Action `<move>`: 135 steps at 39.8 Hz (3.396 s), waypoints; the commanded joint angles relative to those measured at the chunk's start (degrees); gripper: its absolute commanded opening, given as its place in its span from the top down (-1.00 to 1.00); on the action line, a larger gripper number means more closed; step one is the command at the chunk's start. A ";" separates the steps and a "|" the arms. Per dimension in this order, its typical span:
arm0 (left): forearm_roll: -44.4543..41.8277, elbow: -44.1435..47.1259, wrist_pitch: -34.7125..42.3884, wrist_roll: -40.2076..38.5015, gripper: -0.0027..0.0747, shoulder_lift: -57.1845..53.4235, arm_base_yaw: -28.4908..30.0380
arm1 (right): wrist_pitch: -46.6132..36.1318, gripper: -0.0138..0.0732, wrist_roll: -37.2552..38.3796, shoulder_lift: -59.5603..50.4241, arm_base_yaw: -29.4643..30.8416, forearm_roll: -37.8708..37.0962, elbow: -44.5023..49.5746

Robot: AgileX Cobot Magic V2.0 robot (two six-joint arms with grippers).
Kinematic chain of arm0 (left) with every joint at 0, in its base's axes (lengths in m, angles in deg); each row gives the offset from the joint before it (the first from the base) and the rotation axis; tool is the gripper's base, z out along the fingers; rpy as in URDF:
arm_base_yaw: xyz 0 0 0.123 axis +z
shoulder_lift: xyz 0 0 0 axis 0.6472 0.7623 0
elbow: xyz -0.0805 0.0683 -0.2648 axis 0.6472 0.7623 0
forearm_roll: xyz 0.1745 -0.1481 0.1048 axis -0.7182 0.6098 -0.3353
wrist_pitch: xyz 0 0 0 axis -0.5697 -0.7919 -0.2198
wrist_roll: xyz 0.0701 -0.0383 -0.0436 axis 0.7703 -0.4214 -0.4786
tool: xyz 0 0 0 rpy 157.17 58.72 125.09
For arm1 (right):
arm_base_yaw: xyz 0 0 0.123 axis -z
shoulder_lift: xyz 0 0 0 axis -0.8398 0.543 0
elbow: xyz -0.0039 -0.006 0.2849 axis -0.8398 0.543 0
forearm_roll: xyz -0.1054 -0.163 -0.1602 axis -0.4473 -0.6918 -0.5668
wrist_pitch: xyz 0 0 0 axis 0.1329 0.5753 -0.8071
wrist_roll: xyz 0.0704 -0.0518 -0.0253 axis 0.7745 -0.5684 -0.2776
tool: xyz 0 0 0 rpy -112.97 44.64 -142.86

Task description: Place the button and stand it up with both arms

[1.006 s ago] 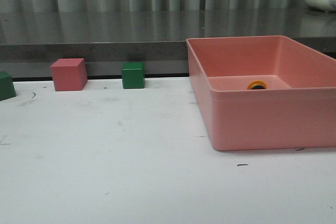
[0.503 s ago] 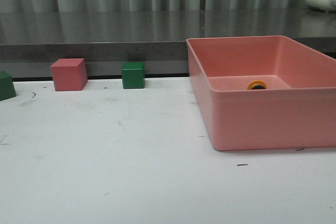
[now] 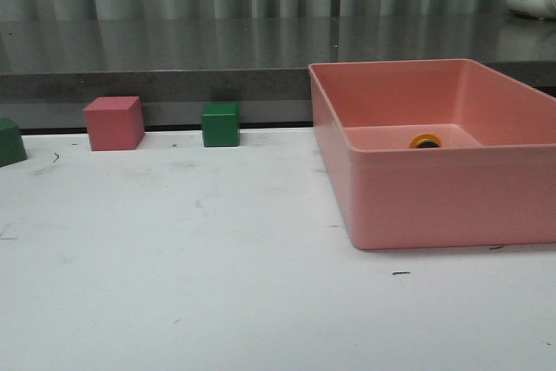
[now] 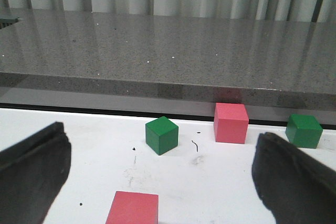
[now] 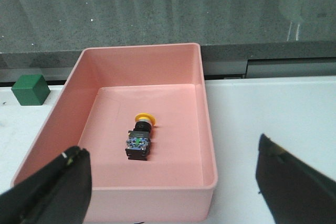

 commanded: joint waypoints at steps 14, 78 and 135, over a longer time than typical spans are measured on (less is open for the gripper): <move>0.40 -2.16 4.21 -0.16 -0.81 0.82 -0.32 | 2.98 -0.81 -0.41 28.55 -0.33 -0.74 -19.91; 0.40 -2.16 4.21 -0.16 -0.81 0.82 -0.32 | 25.74 -0.44 19.39 85.46 -8.84 -6.29 -62.43; 0.40 -2.16 4.21 -0.16 -0.81 0.82 -0.32 | 35.17 0.14 19.17 71.75 -32.48 -2.10 -71.60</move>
